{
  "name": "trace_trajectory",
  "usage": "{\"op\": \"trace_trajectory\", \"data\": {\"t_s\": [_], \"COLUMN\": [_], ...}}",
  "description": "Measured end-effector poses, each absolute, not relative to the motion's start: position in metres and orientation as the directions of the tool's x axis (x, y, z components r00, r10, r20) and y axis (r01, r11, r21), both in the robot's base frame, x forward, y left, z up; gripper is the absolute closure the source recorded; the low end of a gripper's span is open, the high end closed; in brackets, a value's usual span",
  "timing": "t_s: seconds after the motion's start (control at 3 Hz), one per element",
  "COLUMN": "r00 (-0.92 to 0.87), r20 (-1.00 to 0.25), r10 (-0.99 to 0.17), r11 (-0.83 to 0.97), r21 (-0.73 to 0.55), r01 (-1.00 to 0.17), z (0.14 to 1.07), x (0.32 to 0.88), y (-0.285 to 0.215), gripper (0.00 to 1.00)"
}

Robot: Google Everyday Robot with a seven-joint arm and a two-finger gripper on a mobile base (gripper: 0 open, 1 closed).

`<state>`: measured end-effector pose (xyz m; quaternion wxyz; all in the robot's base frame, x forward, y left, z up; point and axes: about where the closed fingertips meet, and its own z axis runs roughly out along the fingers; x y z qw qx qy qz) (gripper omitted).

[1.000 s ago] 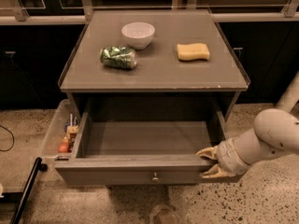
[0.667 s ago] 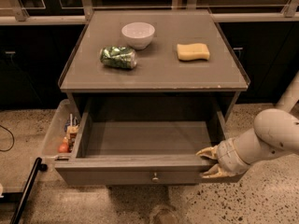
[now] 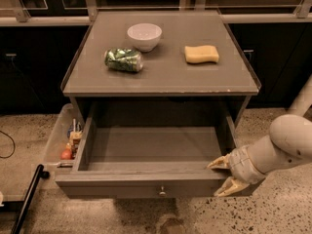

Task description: Open top drawer

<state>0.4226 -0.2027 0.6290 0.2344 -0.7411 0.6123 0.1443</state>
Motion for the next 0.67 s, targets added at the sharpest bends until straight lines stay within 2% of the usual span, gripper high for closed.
{"op": "trace_trajectory", "data": {"t_s": [0.33, 0.67], "r00": [0.214, 0.214], "r20": [-0.521, -0.521], "r10": [-0.826, -0.826], "r11": [-0.147, -0.147], "r21": [-0.167, -0.166], "r01": [-0.975, -0.975], "z": [0.6323, 0.6323], "x": [0.4065, 0.4065], "y": [-0.1997, -0.1997], "gripper": [0.73, 0.74]}}
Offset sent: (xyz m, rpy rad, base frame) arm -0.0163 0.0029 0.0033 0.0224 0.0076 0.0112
